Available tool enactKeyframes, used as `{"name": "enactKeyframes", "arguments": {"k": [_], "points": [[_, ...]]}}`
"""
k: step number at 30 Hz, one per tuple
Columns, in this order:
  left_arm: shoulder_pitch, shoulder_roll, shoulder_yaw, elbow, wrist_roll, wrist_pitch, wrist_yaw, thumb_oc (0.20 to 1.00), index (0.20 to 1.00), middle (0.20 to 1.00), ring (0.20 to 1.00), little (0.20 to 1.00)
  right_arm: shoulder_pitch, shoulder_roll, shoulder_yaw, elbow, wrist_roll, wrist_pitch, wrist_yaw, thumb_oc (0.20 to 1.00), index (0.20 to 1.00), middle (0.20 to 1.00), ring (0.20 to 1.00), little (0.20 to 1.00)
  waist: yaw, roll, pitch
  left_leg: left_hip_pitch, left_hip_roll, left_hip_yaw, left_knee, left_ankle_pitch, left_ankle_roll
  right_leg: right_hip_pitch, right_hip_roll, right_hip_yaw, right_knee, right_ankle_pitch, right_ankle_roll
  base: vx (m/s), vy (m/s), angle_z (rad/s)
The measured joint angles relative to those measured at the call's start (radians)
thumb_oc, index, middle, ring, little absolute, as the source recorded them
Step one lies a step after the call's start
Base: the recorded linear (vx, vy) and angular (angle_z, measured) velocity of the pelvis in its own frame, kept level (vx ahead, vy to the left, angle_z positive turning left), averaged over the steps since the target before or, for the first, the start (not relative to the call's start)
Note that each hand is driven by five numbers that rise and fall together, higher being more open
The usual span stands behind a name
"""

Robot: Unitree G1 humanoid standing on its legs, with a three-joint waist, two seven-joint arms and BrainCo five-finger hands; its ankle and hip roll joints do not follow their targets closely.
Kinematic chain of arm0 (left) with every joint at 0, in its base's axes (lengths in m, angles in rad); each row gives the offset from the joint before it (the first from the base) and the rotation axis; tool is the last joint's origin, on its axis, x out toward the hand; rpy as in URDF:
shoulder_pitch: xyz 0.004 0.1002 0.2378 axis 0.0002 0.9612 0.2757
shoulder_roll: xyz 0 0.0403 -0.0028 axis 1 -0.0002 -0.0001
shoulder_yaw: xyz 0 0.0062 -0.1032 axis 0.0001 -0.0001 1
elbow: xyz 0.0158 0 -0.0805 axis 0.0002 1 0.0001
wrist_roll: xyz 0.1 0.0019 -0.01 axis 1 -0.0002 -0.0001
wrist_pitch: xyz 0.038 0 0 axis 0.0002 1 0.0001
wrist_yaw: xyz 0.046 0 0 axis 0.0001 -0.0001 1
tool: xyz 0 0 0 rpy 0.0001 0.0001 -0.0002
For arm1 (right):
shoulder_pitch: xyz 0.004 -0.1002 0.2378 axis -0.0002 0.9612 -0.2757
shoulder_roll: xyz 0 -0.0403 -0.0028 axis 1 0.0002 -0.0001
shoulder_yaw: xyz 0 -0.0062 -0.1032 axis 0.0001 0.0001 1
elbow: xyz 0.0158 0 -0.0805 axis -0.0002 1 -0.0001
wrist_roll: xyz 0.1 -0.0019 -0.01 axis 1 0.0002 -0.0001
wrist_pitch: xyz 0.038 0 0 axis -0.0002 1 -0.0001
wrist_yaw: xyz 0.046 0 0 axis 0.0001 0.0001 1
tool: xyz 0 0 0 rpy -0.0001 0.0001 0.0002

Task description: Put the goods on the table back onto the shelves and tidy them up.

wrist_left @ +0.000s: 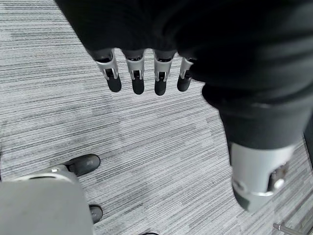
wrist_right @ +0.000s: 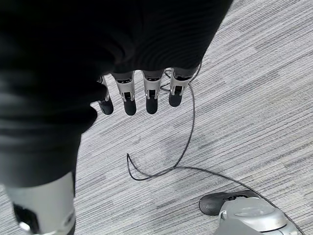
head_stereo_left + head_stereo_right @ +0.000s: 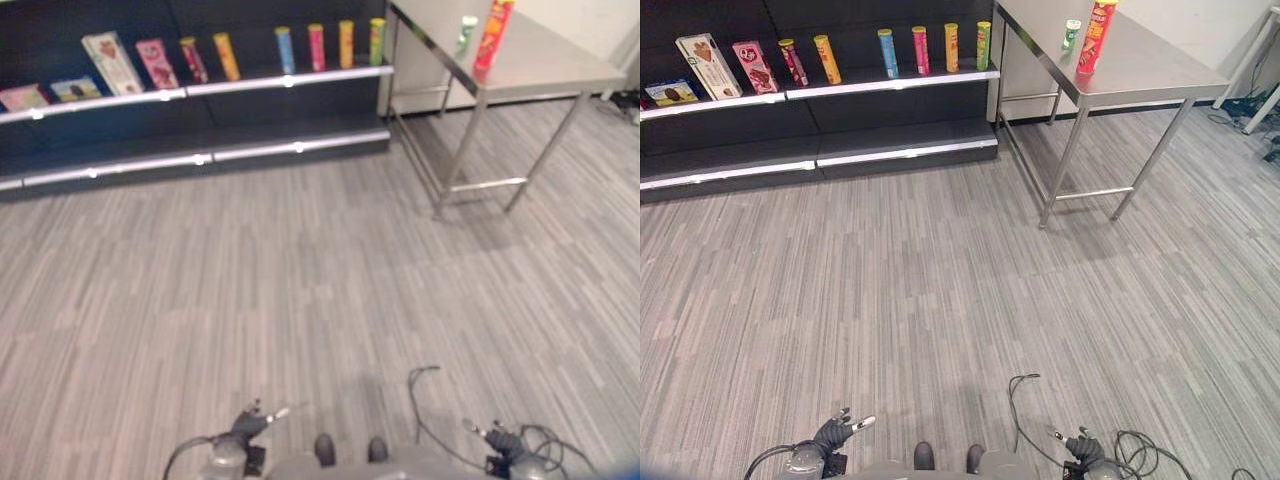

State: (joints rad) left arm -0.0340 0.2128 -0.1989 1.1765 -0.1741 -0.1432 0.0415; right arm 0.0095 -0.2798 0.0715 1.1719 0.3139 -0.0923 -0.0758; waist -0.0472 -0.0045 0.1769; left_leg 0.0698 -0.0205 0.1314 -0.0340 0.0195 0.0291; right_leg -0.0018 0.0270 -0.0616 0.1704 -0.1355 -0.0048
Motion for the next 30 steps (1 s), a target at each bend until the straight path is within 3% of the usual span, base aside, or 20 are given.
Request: {"name": "enactKeyframes", "arguments": {"k": [30], "points": [[-0.023,-0.001,-0.001,-0.004,0.037,0.015,0.015,1.000,1.000,1.000,1.000,1.000,-0.018,0.005,0.000,-0.004,0.000,0.001,0.000,1.000,1.000,1.000,1.000,1.000,-0.017,-0.016,0.005,-0.005,0.006,0.051,0.005,-0.002,0.003,-0.042,0.006,0.044,0.038,-0.009,0.007,-0.01,0.007,-0.05]]}}
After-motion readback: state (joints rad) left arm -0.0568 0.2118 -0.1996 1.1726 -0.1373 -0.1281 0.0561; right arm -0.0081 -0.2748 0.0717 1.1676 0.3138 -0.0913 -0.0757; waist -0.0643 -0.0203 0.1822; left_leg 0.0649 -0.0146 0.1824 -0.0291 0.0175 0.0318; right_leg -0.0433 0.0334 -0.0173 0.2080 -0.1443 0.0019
